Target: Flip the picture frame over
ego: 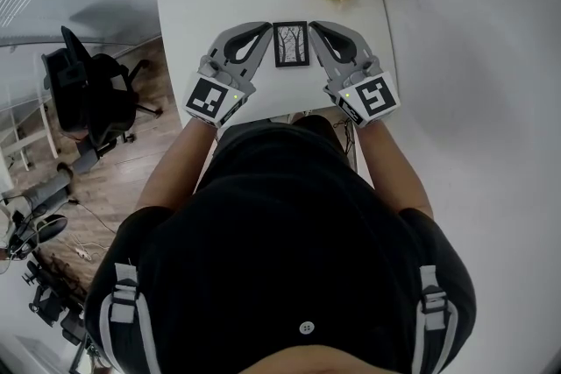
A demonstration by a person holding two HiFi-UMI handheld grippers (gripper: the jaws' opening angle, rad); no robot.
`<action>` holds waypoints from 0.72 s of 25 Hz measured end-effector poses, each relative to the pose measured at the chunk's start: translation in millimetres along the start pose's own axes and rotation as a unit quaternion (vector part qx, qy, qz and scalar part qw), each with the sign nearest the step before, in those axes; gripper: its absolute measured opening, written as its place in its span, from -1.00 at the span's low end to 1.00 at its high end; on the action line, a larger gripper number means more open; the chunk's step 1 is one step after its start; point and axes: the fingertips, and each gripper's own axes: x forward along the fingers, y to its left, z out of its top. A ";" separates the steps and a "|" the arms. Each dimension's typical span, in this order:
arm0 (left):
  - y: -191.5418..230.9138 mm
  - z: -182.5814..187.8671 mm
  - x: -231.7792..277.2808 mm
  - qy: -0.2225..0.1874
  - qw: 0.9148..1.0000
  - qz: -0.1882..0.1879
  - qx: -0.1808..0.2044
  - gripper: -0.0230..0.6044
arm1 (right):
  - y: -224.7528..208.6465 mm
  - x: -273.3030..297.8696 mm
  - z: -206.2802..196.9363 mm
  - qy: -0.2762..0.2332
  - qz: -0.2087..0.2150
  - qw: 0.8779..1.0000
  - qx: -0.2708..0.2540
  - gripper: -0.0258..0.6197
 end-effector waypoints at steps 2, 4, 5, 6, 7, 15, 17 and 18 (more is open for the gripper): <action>2.1 0.4 0.2 -0.009 1.000 0.000 0.001 -0.92 | -2.2 0.5 0.2 0.000 -0.003 1.000 -0.001 -0.89; 5.3 1.1 0.1 -0.015 1.000 0.004 -0.003 -0.92 | -4.5 0.2 -0.8 0.003 -0.008 1.000 0.001 -0.89; 6.6 1.6 0.3 -0.016 1.000 0.007 -0.007 -0.92 | -6.1 -0.5 -1.7 0.003 -0.011 1.000 0.002 -0.89; 7.7 1.9 0.6 -0.016 1.000 0.011 -0.011 -0.92 | -8.0 -1.4 -3.0 0.004 -0.014 1.000 0.004 -0.89; 8.7 1.3 0.9 -0.016 1.000 0.013 -0.014 -0.92 | -10.1 -2.0 -4.7 0.004 -0.017 1.000 0.005 -0.89; 11.5 -5.9 -1.2 -0.010 1.000 0.021 -0.018 -0.92 | -16.2 -5.1 -7.9 0.006 -0.027 1.000 0.008 -0.89; 11.2 -8.4 -1.1 -0.009 1.000 0.022 -0.015 -0.92 | -16.8 -5.9 -8.6 0.005 -0.028 1.000 0.011 -0.89; 11.3 -10.1 -0.9 -0.010 1.000 0.024 -0.017 -0.92 | -17.4 -6.4 -9.6 0.005 -0.028 1.000 0.013 -0.89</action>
